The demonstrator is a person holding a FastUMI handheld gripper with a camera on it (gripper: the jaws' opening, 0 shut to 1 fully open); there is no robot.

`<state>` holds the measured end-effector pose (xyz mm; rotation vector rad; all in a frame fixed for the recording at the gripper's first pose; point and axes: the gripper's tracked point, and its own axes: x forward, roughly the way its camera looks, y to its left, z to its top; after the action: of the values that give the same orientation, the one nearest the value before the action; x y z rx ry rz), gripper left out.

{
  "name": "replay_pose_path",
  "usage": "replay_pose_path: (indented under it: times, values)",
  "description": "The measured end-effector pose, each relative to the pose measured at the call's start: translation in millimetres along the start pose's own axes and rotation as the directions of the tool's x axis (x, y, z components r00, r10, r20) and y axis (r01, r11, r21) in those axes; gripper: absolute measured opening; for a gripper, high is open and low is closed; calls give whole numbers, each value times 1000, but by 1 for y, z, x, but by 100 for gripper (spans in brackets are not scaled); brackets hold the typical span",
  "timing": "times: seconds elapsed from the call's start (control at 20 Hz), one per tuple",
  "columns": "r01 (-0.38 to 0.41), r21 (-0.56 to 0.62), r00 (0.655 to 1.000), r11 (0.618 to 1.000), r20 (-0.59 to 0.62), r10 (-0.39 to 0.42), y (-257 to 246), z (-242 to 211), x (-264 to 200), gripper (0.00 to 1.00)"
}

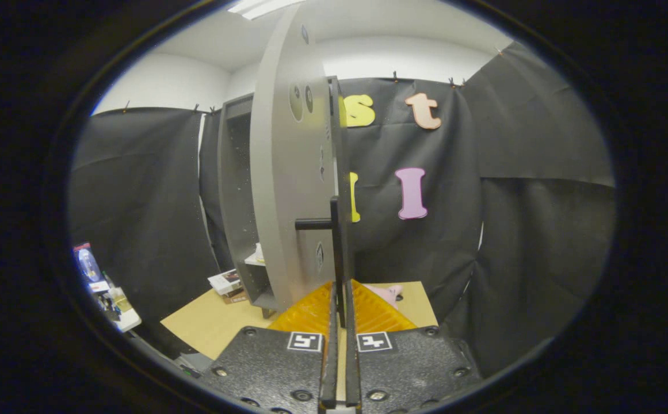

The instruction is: Open the shoe cabinet door, grab the shoes and put them into the shoe cabinet, then close the shoe cabinet door.

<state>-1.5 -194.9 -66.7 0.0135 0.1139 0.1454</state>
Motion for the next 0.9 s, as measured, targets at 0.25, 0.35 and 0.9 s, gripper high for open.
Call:
replay_pose_path:
  times: [0.25,0.35,0.9]
  values:
    - [77,-15,997,997,-3,-77,-16,-22,-55,43]
    - [117,-11,993,993,-3,-117,-20,-29,-69,58]
    - [125,34,985,992,-127,-119,111,-158,-64,88]
